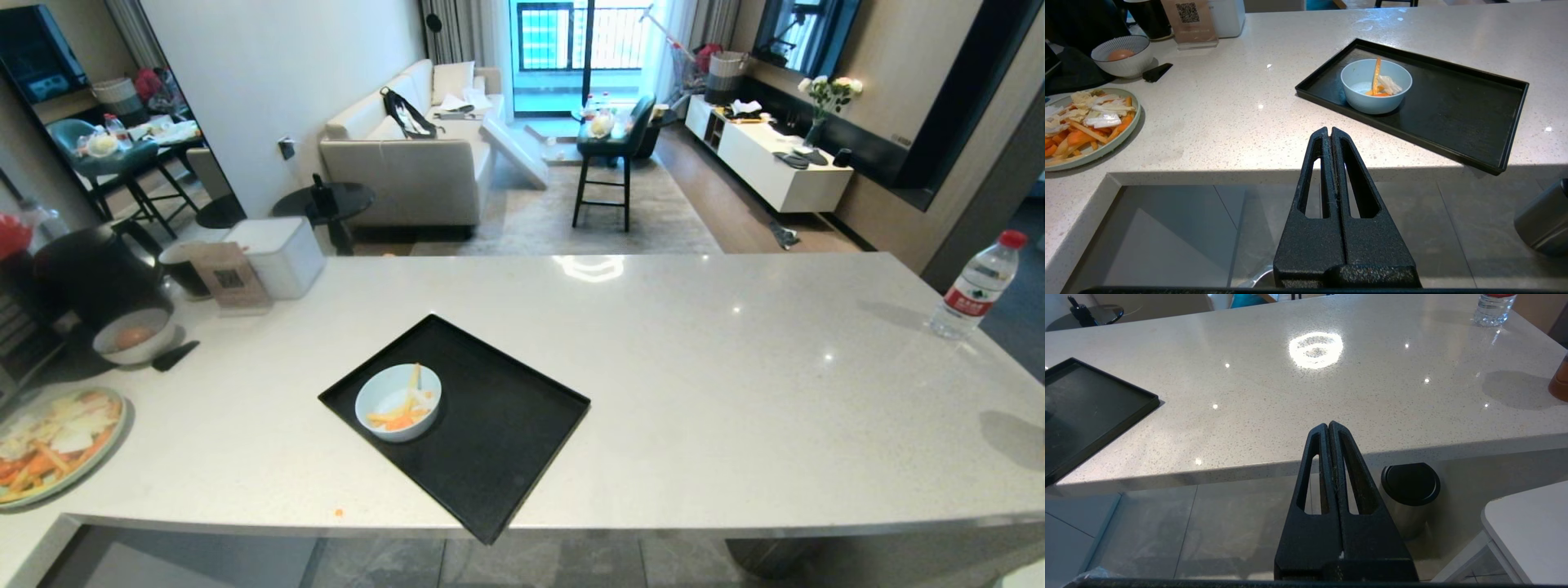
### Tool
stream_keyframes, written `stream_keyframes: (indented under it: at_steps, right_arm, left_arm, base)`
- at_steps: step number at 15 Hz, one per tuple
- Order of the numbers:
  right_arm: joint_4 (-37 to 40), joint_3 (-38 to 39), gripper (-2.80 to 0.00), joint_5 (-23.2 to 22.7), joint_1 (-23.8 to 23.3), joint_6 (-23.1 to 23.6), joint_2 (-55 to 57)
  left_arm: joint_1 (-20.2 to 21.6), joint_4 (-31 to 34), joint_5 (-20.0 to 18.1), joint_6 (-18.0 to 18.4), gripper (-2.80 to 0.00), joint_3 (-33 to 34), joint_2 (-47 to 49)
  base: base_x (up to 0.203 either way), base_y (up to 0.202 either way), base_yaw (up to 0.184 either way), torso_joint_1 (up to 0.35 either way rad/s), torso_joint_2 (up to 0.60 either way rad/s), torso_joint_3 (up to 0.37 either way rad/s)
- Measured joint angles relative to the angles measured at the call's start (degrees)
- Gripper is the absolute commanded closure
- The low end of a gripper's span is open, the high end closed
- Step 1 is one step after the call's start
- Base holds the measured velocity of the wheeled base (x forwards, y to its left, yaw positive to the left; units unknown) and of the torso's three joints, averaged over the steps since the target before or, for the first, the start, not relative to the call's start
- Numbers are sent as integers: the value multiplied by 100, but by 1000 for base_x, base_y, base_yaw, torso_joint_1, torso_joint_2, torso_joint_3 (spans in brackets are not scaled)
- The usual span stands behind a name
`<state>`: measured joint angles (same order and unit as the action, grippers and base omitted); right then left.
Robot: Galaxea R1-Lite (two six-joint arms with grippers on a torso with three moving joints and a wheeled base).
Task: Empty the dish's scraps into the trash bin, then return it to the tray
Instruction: Pick up the bowl with leftover food
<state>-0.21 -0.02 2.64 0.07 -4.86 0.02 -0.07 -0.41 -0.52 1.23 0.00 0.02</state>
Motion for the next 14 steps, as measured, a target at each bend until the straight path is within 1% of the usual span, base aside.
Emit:
stream_keyframes:
  at_steps: [14]
  right_arm:
    - [-3, 2, 0, 11, 0, -28, 0]
  left_arm:
    - [0, 0, 0, -2, 0, 0, 0]
  base:
    - [0, 0, 0, 0, 0, 0]
